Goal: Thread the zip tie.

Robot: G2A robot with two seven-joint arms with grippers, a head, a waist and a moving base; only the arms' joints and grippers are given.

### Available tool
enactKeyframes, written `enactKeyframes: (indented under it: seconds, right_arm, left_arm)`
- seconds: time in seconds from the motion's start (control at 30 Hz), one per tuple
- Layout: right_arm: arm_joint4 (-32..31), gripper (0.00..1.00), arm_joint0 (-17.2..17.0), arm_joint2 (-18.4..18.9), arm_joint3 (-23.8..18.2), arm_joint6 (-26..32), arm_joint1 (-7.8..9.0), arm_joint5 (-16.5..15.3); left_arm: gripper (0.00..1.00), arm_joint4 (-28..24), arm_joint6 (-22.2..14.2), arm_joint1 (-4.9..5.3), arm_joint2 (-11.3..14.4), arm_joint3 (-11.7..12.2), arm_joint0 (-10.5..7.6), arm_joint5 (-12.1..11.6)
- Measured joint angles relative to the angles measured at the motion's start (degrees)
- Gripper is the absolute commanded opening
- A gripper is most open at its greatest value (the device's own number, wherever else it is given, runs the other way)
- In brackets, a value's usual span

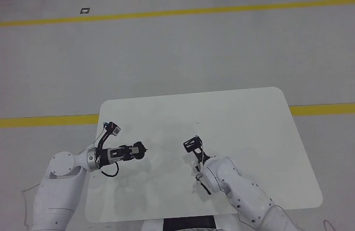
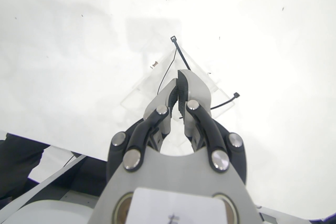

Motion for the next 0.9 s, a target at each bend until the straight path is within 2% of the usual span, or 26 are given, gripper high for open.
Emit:
enactKeyframes:
  seconds: [0.07,0.1,0.2,0.4,0.67,0.77,0.9]
  right_arm:
    - [-0.13,0.21,-0.28,0.22,-0.4,0.48,0.01,-0.49]
    - [-0.08,0.25,-0.35,0.35,-0.53,0.71,0.0,-0.73]
    - [-0.01,0.22,-0.51,0.86,-0.85,1.01,-0.01,-1.26]
    - [-1.21,0.23,-0.72,0.96,-0.42,0.91,-0.2,-1.35]
    - [0.66,0.21,0.21,0.7,0.74,2.35,-0.79,-2.39]
    - [0.61,0.18,0.49,0.85,0.82,2.04,-0.96,-2.01]
    - [-1.72,0.2,0.33,0.62,0.88,1.48,-1.08,-1.01]
  left_arm:
    - [0.0,0.0,0.0,0.0,0.0,0.0,0.0,0.0]
    - [0.0,0.0,0.0,0.0,0.0,0.0,0.0,0.0]
    - [0.0,0.0,0.0,0.0,0.0,0.0,0.0,0.0]
    - [0.0,0.0,0.0,0.0,0.0,0.0,0.0,0.0]
    - [0.0,0.0,0.0,0.0,0.0,0.0,0.0,0.0]
    - [0.0,0.0,0.0,0.0,0.0,0.0,0.0,0.0]
    - [0.0,0.0,0.0,0.0,0.0,0.0,0.0,0.0]
